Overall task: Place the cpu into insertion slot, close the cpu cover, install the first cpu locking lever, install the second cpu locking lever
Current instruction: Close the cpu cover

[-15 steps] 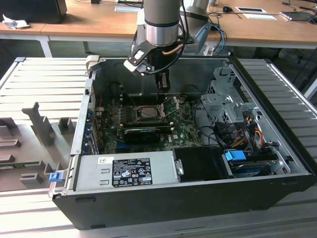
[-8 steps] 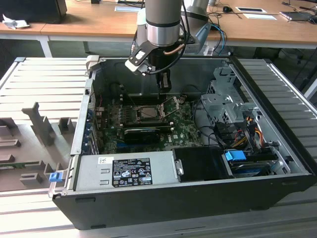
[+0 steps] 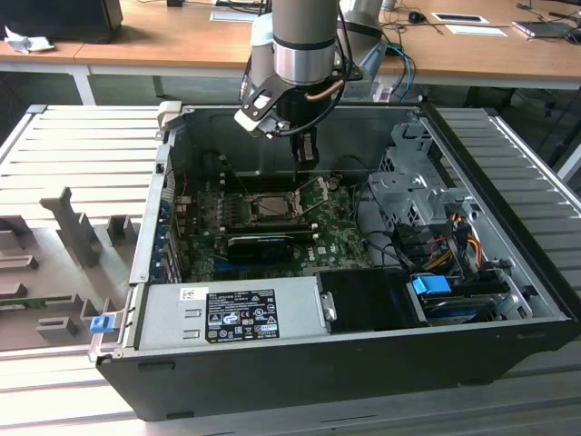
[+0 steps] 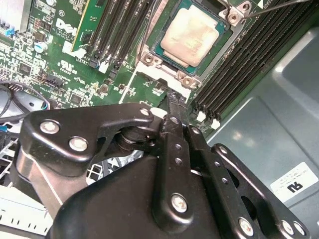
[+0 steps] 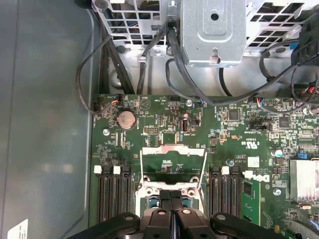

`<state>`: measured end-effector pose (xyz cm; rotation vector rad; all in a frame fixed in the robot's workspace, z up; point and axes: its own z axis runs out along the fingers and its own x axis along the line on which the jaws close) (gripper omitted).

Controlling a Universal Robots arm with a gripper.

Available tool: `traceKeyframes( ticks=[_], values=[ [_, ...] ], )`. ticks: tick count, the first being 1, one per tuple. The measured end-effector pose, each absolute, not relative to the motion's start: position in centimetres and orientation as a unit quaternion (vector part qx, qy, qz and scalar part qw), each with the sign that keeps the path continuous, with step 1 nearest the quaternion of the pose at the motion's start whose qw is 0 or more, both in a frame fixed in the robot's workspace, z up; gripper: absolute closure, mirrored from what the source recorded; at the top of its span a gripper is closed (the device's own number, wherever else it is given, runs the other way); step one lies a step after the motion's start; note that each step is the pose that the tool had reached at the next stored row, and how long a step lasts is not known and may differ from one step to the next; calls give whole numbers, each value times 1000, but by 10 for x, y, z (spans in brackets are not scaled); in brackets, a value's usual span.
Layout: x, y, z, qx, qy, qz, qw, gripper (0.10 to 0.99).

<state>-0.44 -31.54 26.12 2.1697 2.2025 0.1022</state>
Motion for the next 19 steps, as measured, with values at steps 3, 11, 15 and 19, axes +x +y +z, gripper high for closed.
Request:
traceKeyframes(
  ticks=[3, 11, 15, 19],
  values=[
    [-2, -315, 261, 701, 712, 33, 24, 980],
    [5, -315, 261, 701, 712, 33, 24, 980],
    [14, -315, 261, 701, 712, 32, 24, 980],
    [19, -315, 261, 701, 712, 32, 24, 980]
  ],
)
